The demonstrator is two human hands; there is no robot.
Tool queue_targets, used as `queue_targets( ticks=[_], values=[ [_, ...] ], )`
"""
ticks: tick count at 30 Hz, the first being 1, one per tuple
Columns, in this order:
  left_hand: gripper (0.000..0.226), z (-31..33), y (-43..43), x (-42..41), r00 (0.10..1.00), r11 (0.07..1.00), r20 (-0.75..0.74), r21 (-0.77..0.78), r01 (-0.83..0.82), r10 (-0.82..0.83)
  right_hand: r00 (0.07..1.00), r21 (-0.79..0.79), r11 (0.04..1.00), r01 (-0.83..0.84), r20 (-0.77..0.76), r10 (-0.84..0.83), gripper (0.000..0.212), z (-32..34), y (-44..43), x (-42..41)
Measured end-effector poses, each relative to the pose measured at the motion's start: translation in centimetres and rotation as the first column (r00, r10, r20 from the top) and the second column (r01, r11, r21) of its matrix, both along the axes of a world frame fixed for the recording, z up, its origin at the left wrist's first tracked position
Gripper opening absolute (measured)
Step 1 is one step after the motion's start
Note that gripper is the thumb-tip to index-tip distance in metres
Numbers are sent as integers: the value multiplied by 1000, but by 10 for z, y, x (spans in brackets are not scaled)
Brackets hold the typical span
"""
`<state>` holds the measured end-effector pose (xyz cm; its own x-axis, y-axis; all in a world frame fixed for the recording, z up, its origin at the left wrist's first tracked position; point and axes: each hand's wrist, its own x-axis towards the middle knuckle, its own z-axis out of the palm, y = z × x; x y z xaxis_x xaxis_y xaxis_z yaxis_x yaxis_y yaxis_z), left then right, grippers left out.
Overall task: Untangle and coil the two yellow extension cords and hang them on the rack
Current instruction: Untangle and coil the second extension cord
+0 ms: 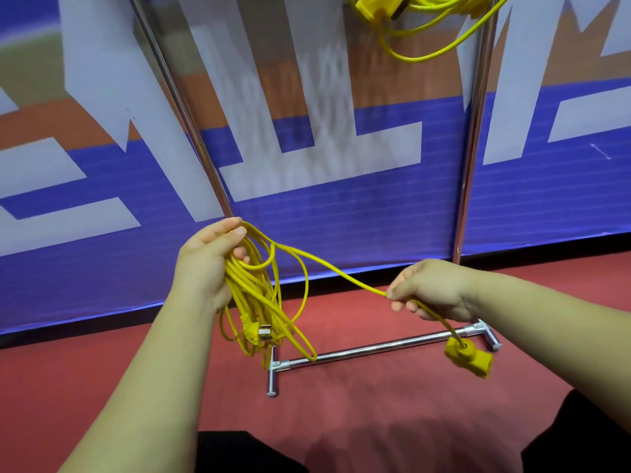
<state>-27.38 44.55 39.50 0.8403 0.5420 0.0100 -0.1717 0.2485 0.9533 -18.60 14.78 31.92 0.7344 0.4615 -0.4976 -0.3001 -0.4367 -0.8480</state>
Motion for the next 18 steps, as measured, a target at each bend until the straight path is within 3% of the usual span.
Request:
queue_targets(
  ticks=[4,8,11,14,18],
  values=[
    [16,0,-2,0,998,998,8,23,67,-67,998,-143,990,7,-55,-15,6,-14,-1,9],
    [18,5,2,0,989,988,63,-63,138,-134,992,-285,951,-120,1,125,11,-22,-10,12],
    [19,7,1,-2,967,966,13,-36,255,-255,984,-290,945,-154,37,172,13,-25,-15,9],
    [17,4,-8,-4,904,905,-79,28,424,-421,966,-256,946,-201,107,234,15,-28,-11,5],
    [22,-2,-20,-4,778,781,-183,73,620,-601,902,-427,873,-235,240,360,15,-25,-4,1]
  ],
)
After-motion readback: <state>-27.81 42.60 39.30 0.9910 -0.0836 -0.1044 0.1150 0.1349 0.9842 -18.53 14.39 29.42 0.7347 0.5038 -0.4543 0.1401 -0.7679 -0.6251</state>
